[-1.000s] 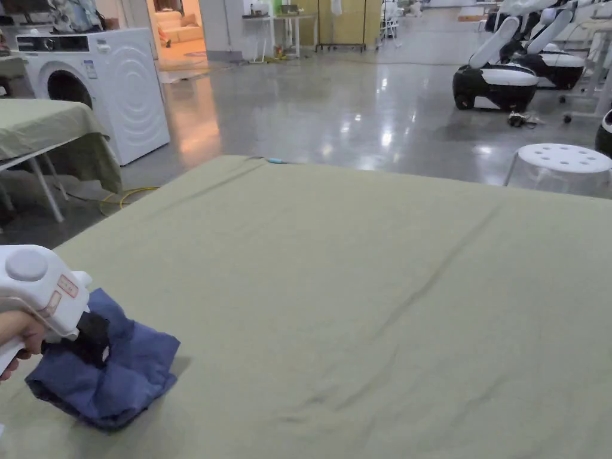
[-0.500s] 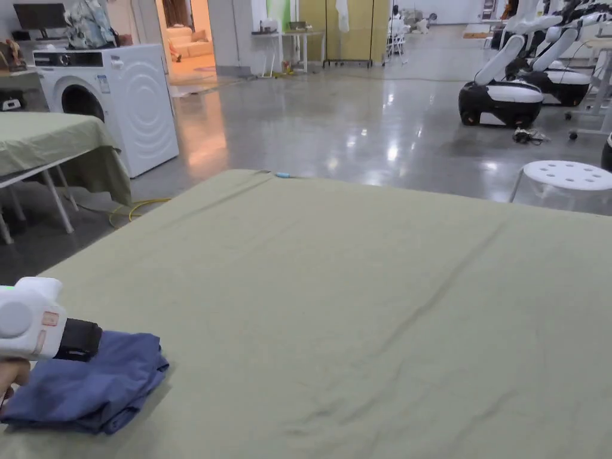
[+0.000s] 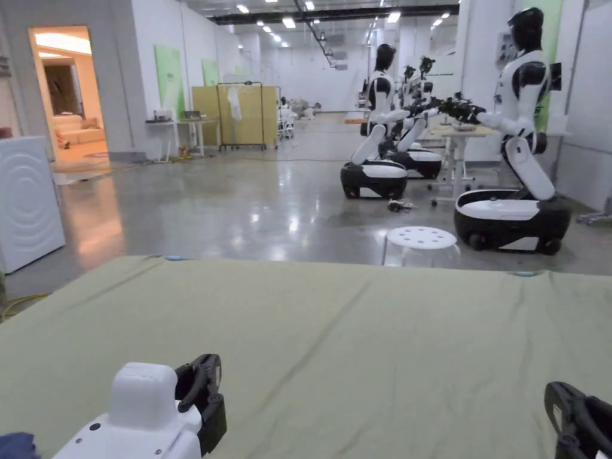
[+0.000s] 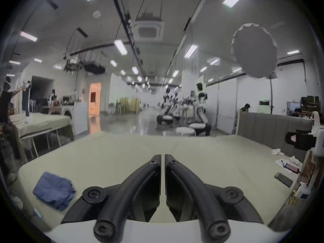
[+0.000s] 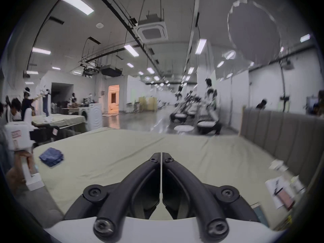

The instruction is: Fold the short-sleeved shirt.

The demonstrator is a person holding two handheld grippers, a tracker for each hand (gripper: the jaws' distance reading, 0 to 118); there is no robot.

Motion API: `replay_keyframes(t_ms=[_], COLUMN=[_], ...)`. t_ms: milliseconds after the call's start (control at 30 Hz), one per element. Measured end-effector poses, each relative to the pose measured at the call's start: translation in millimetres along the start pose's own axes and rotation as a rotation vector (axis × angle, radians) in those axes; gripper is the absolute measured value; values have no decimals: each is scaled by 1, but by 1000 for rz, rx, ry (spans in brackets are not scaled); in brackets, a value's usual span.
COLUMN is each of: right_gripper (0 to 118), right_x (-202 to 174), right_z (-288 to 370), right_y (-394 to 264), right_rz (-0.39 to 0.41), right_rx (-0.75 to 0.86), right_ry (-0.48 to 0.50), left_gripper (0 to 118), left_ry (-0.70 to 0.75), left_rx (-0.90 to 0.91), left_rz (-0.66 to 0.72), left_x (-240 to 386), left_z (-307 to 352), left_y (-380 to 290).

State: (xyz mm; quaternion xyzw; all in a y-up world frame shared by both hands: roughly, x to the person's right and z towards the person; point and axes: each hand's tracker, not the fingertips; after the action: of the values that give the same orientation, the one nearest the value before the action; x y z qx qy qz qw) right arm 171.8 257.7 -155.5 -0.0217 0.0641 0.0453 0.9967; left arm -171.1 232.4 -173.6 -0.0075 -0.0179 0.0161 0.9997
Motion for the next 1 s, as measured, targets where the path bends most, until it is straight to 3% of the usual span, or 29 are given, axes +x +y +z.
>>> replay_keyframes(t_ms=[133, 300, 500, 1000], right_gripper=[5, 5, 5, 6], right_x=[16, 31, 34, 15], right_z=[-11, -30, -31, -32], right_y=[-1, -3, -2, 1], right_rz=[36, 12, 20, 31], right_rx=[24, 1, -2, 19], right_ry=[-51, -61, -49, -15], left_gripper=[3, 3, 3, 7], left_ry=[-32, -18, 10, 41], left_rx=[47, 74, 16, 9], left_rz=[-130, -115, -61, -86], left_x=[58, 83, 71, 57], left_z=[-11, -37, -53, -37], left_y=[20, 35, 40, 40])
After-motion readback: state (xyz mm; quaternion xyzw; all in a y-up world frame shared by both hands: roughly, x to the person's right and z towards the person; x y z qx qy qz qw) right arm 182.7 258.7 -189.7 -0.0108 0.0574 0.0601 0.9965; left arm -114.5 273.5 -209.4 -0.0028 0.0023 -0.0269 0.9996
